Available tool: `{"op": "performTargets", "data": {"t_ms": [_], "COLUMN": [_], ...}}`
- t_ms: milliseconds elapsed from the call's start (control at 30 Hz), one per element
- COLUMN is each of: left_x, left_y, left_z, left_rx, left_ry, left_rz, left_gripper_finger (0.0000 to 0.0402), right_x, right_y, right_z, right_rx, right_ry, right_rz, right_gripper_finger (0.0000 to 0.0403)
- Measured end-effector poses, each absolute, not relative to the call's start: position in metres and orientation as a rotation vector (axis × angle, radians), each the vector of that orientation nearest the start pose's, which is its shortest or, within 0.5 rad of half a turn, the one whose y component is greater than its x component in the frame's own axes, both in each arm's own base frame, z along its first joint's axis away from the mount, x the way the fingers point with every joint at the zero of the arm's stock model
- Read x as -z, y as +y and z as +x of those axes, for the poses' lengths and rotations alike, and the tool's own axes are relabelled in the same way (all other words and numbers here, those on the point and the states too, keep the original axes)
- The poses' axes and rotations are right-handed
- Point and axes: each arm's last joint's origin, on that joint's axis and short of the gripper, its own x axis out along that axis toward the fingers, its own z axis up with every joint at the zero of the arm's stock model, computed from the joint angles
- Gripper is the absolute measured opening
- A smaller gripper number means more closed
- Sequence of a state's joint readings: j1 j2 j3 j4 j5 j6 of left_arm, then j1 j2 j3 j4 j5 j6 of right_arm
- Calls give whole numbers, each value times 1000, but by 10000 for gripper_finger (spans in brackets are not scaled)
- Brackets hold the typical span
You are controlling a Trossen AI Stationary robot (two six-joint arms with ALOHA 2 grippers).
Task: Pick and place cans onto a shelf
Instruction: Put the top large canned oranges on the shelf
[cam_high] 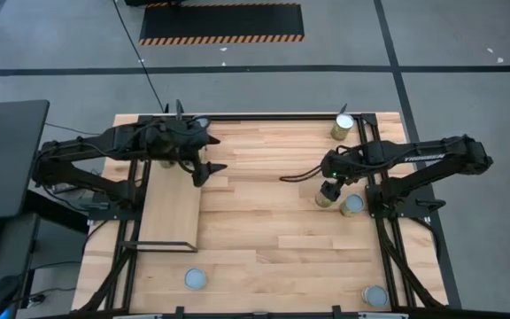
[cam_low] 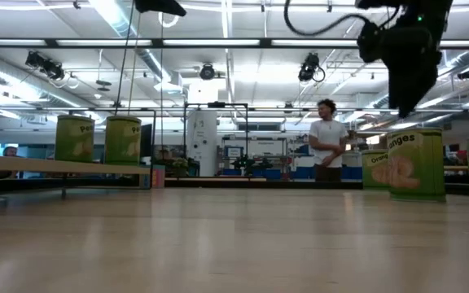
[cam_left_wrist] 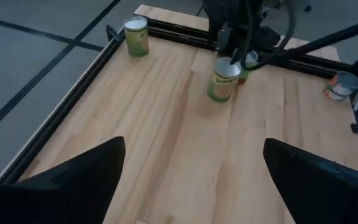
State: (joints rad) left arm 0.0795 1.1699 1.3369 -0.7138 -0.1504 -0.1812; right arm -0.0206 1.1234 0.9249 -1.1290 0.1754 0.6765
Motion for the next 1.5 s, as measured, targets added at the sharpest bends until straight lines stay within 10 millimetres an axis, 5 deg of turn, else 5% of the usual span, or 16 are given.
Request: {"op": "performTargets", "data": {"t_ms": [233, 667, 967, 1133, 1500], "left_x": [-397, -396, -403, -411, -422], "left_y": [17, 16, 19, 22, 24], "left_z": [229, 229, 213, 197, 162], "left_rx": [-263, -261, -270, -279, -268], "left_ry": [527, 539, 520, 487, 459], "left_rz": [-171, -151, -130, -113, -70], "left_gripper_finger": [388, 388, 388, 388, 388], "right_x": [-250, -211, -204, -228, -241], "right_y": [-9, -7, -6, -8, -3], "right_z": [186, 208, 231, 269, 401], "right_rx": [557, 659, 652, 606, 312], "right_ry": [1193, 1366, 1399, 1321, 1290], "right_rz": [618, 619, 696, 672, 300], "right_gripper_finger": [397, 393, 316, 309, 320]}}
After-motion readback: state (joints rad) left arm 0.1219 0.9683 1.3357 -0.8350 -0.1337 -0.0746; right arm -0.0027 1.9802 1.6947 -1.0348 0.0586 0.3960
